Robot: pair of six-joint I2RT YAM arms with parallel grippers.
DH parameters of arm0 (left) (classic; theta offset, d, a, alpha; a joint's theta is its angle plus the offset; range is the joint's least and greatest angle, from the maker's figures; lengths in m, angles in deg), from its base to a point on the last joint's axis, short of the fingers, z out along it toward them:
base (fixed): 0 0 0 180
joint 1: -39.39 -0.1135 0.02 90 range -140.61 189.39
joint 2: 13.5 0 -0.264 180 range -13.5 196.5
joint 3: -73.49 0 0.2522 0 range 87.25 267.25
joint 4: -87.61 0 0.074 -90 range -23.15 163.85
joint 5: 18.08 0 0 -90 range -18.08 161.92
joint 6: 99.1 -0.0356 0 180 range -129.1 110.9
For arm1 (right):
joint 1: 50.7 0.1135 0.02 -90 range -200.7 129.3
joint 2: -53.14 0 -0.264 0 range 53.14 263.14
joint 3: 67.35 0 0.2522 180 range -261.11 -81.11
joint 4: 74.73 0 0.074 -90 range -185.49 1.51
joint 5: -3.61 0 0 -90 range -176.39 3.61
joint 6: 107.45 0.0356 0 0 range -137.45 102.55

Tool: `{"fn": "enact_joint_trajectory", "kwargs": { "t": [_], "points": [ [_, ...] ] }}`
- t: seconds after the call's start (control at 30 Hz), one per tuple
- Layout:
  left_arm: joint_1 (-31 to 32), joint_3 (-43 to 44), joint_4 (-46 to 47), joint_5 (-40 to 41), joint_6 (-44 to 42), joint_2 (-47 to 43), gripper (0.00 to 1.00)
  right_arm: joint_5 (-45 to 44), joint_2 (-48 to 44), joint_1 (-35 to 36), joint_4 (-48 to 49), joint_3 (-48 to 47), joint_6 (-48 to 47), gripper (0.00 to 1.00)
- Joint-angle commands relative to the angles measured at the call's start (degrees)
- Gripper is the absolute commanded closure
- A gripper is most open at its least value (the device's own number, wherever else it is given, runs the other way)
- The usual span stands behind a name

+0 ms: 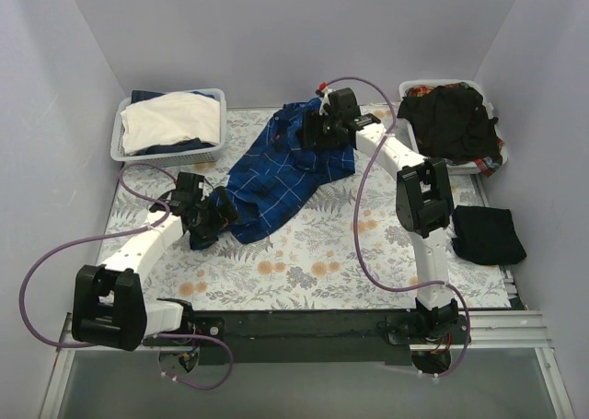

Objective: Fold and stack the long sleeve shirts
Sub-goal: Flatten the shirt out

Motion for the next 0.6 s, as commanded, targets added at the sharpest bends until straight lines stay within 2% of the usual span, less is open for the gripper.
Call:
{"fn": "enact_joint_trajectory", "kwargs": {
  "t": [0.0, 0.07, 0.2, 0.3, 0.43, 0.57],
  "points": [
    [2.1, -3.8, 9.6, -2.9, 5.4, 2.9, 0.08, -5.6, -4.6, -0.5, -4.4, 5.6, 0.1, 0.19],
    [4.3, -4.7, 12.4, -2.6, 5.7, 4.5, 0.09, -5.6, -5.1, -0.5, -4.9, 6.9, 0.4, 0.19],
    [10.6, -4.4, 13.2, 2.0, 8.2, 7.8, 0.11, -6.3, -7.1, -0.5, -5.2, 9.4, 1.3, 0.19],
    [13.0, -5.4, 13.3, 3.8, 10.4, 9.4, 0.13, -6.9, -8.2, -0.5, -5.4, 11.0, 1.6, 0.19],
    [14.1, -5.0, 12.8, 8.7, 13.5, 11.1, 0.21, -7.0, -9.3, -0.6, -5.3, 13.1, 1.5, 0.20],
    [15.1, -3.1, 12.3, 13.7, 14.1, 13.6, 0.35, -6.9, -10.2, -0.5, -5.2, 14.7, 1.5, 0.20]
  ]
}}
